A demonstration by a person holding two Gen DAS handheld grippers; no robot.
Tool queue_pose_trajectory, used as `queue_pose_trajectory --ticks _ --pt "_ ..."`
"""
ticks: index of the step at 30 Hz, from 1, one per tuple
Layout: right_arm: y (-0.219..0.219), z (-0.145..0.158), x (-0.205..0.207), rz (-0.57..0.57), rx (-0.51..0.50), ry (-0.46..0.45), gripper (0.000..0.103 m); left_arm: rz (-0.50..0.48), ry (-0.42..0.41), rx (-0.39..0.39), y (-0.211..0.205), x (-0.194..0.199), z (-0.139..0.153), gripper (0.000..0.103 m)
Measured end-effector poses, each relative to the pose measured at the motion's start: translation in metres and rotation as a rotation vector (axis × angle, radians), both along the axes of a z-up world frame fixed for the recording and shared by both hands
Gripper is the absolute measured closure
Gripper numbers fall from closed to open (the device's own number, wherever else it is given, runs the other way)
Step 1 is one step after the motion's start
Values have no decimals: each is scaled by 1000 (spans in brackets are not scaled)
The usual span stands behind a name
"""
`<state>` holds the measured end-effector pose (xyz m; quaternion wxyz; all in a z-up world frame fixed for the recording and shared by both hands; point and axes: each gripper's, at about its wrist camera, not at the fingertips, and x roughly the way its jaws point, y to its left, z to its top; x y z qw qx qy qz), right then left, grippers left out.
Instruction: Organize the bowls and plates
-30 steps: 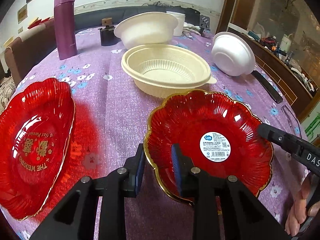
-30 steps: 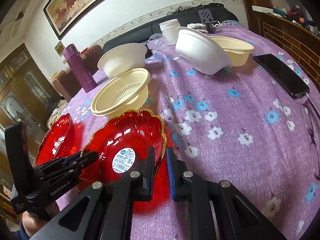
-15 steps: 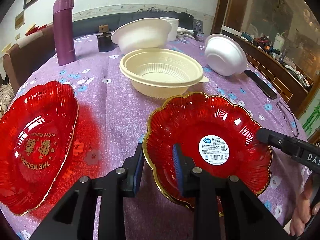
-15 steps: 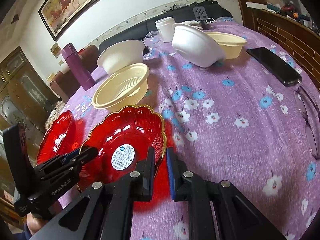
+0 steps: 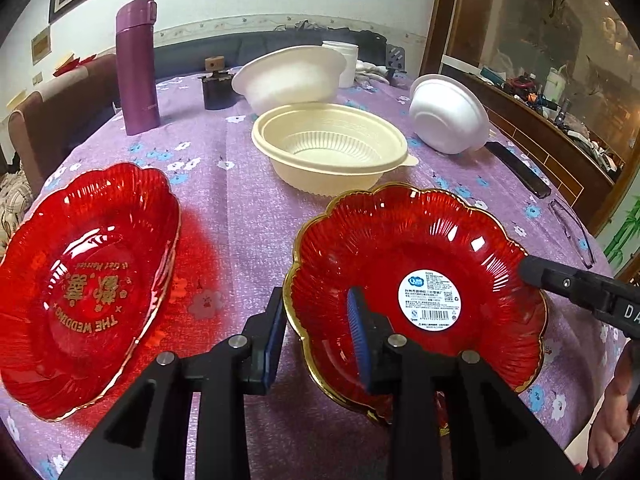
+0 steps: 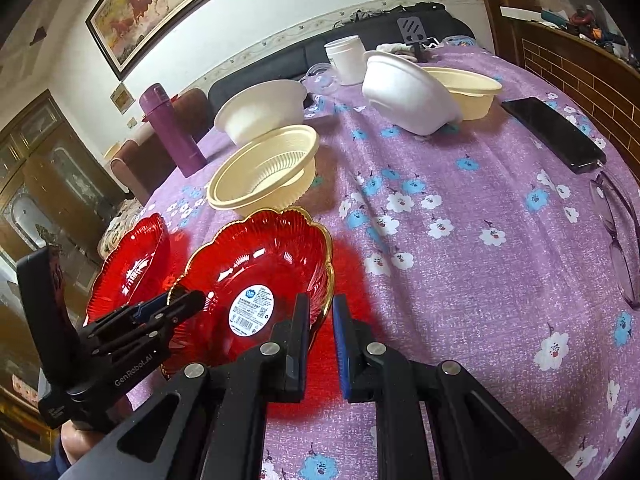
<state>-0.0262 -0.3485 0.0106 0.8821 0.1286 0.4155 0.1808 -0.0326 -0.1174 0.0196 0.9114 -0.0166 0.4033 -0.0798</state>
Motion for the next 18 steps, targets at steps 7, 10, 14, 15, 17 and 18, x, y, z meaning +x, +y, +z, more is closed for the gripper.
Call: queue_pose_trajectory --ticks 7,10,14,15,17,18 --pt "1 1 0 1 2 2 90 3 -12 15 -1 -1 5 74" --pt "2 2 -1 2 -1 -1 90 6 -21 26 -1 -2 7 74" --pt "4 0 -1 4 -4 3 90 12 -30 32 0 -3 8 74" --pt "5 0 -1 4 -3 5 90 13 -32 32 0 -3 9 74" --pt "6 1 -1 5 -4 4 90 13 -39 34 1 -5 10 74" --pt "6 1 -2 5 -6 2 90 14 -44 37 1 -6 11 74"
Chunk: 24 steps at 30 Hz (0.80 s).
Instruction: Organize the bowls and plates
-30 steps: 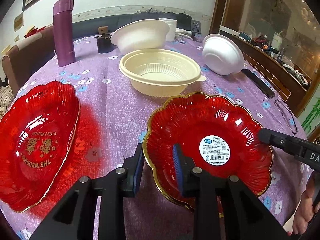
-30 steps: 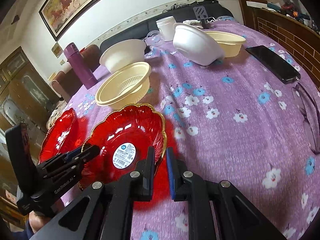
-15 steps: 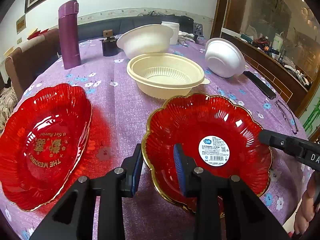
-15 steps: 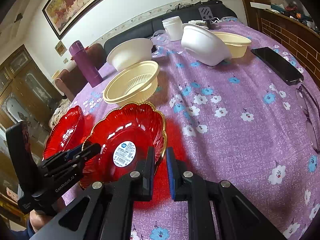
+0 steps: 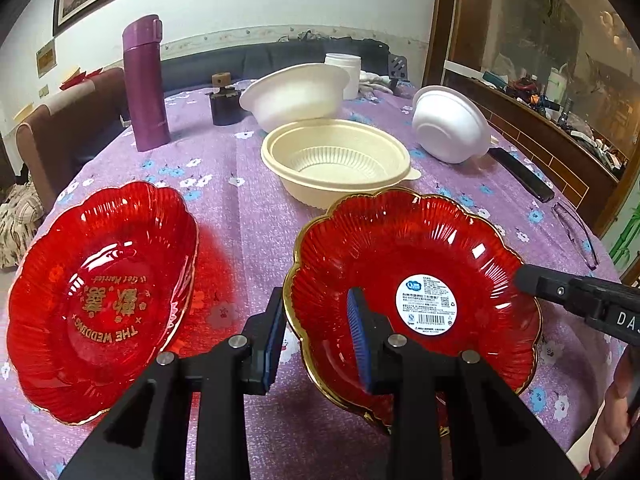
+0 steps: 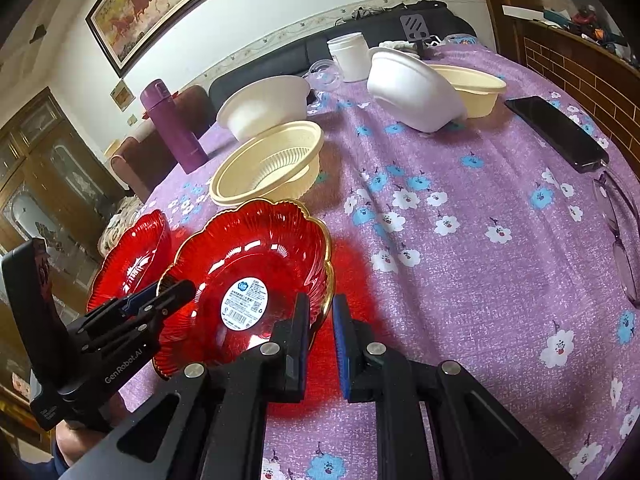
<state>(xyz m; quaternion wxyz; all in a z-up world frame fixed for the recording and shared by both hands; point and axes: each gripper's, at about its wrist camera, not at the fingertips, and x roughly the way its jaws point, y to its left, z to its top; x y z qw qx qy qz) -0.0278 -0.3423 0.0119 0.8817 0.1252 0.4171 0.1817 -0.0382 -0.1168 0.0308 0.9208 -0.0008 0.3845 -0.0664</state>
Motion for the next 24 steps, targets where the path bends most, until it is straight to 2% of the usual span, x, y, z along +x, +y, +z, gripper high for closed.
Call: queue_pose_trajectory --ticks 24 --pt "20 20 -4 23 -18 -38 90 23 -67 -2 18 -9 16 74"
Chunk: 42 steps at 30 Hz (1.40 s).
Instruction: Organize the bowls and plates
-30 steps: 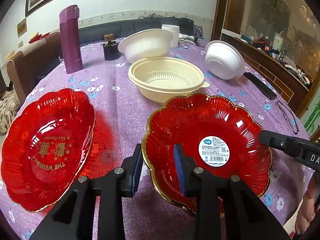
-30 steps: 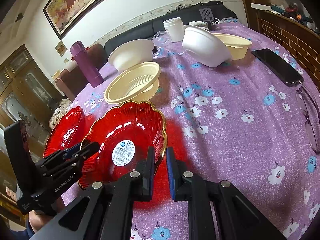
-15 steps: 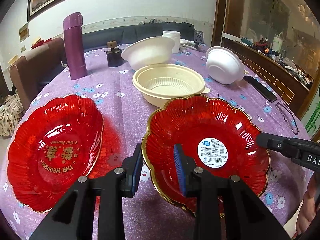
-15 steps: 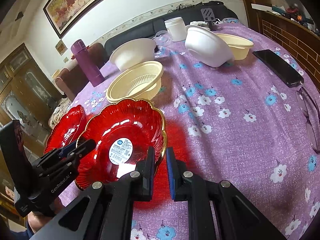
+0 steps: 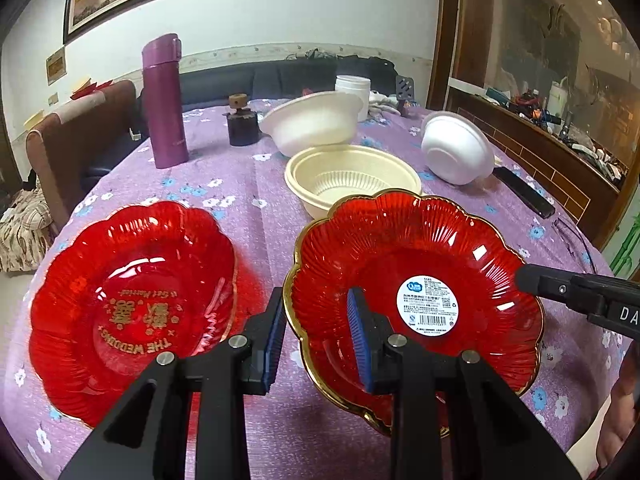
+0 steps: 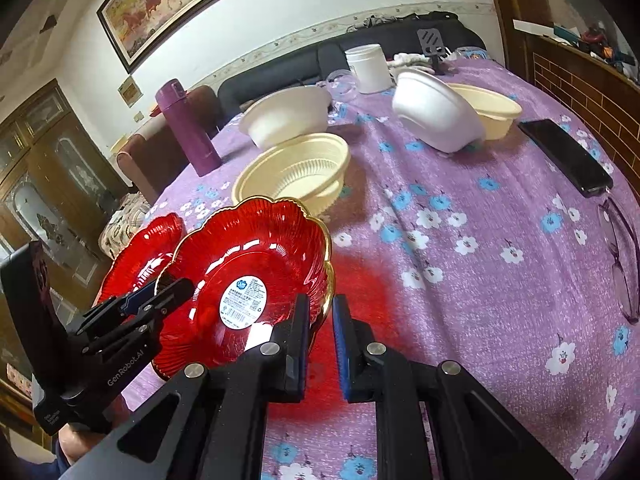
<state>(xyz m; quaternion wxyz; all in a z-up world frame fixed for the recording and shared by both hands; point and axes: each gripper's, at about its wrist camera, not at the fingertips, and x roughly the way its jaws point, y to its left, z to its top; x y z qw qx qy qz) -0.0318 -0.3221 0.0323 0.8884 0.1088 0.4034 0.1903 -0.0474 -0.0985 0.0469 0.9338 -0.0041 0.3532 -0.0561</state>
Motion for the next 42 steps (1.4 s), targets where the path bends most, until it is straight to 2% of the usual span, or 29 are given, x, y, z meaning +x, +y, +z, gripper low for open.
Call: queue_pose_trajectory --ticks 12,15,19,25,33,42 --pt "17 16 2 39 16 -18 90 34 -52 -12 20 -6 22 74" --pt "28 24 4 67 21 -34 90 49 -71 -27 31 -10 33 68" --pt "51 36 8 106 19 -61 90 103 -109 -1 48 -14 45 63" --pt "92 43 18 176 23 -79 89 193 -113 -6 88 -16 50 63" --pt "161 34 35 269 -21 -69 89 322 -91 -9 143 -17 43 63" --pt "199 5 57 317 -61 15 89 375 -27 -21 170 -11 20 63"
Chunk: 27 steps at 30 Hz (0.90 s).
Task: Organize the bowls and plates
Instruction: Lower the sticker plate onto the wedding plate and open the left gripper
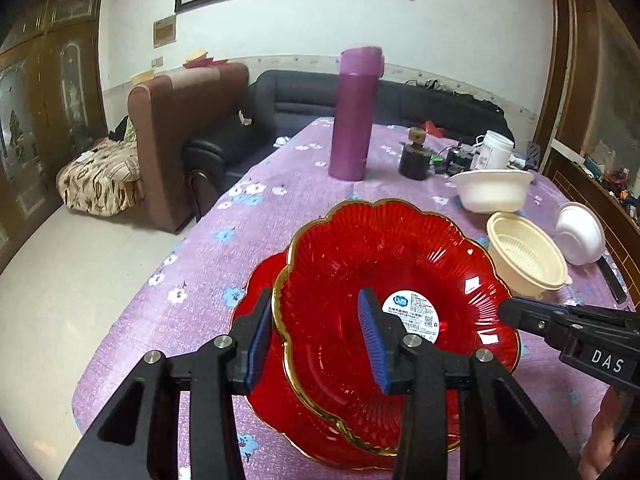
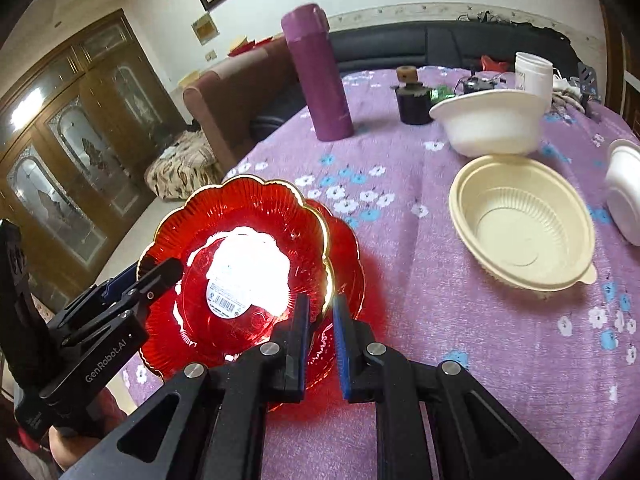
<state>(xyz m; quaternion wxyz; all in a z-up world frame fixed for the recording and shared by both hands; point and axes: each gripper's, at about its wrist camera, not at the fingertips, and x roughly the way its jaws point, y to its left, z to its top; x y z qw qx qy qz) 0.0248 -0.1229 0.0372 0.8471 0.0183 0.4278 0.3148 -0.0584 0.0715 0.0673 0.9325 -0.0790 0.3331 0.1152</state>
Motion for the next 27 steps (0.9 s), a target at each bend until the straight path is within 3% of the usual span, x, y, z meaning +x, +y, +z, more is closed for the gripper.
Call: queue_pose_trajectory --ticks 8,21,27 --pt "12 -13 9 9 -34 16 89 24 58 -8 9 13 -21 63" --pt "21 -23 14 13 -60 10 88 43 93 -22 14 22 -31 61" --pt "20 -22 10 12 -67 -9 88 26 95 -26 13 21 -32 47"
